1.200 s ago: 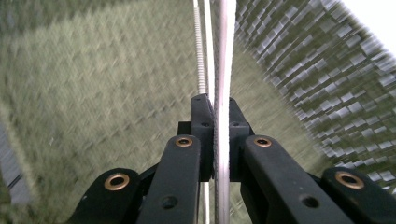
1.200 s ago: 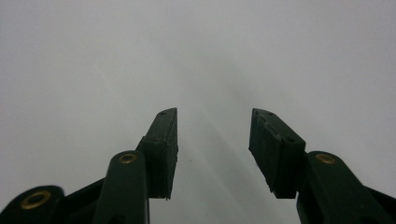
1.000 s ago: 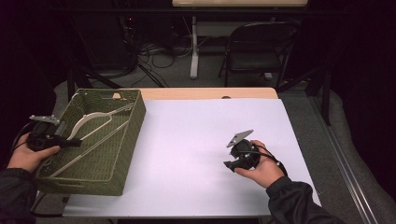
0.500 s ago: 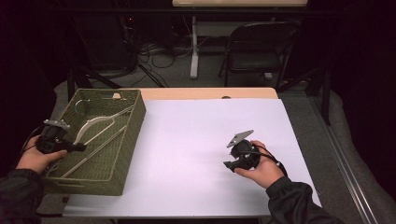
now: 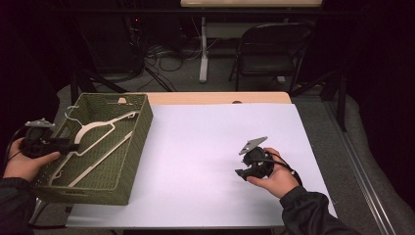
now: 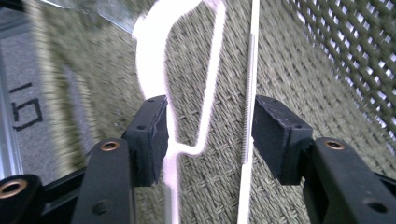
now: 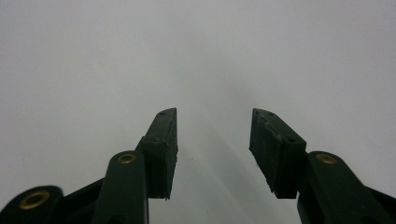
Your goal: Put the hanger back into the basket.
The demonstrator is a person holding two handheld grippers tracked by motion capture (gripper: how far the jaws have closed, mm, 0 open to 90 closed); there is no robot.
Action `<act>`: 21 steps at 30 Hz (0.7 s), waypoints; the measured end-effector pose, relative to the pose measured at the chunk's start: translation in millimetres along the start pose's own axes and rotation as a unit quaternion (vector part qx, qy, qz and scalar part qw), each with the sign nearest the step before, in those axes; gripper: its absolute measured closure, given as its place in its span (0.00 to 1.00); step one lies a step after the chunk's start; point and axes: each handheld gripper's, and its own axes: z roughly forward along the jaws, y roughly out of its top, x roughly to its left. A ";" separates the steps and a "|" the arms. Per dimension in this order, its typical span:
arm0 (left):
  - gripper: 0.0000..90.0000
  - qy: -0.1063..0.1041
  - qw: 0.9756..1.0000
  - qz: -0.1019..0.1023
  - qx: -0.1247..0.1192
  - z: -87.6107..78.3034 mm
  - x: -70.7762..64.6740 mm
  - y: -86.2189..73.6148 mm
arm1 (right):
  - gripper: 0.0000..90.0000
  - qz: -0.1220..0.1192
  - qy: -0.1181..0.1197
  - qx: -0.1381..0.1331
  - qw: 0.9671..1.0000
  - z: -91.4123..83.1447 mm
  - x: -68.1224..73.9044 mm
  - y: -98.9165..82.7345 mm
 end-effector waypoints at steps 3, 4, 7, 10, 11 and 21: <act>0.49 -0.004 1.000 0.002 -0.007 -11.4 -3.3 0.7 | 0.56 -0.001 0.000 -0.007 1.000 -1.4 -0.3 -1.2; 0.49 -0.010 1.000 -0.001 -0.009 -15.1 -5.7 0.9 | 0.56 -0.002 0.003 -0.007 1.000 -2.4 -0.7 -1.5; 0.49 -0.015 1.000 0.004 -0.001 -22.5 -14.6 1.3 | 0.55 -0.003 -0.003 -0.003 1.000 -5.7 -0.3 -2.3; 0.47 -0.021 1.000 0.000 -0.003 -27.0 -24.9 1.4 | 0.53 -0.003 -0.005 -0.010 1.000 -8.7 0.0 -3.8; 0.46 -0.021 1.000 0.001 -0.005 -29.5 -31.4 1.8 | 0.53 0.000 -0.006 -0.009 1.000 -10.4 0.6 -4.4; 0.45 -0.053 0.997 0.025 -0.051 -42.8 -110.6 4.7 | 0.49 0.023 -0.004 -0.015 1.000 -28.5 2.2 -21.4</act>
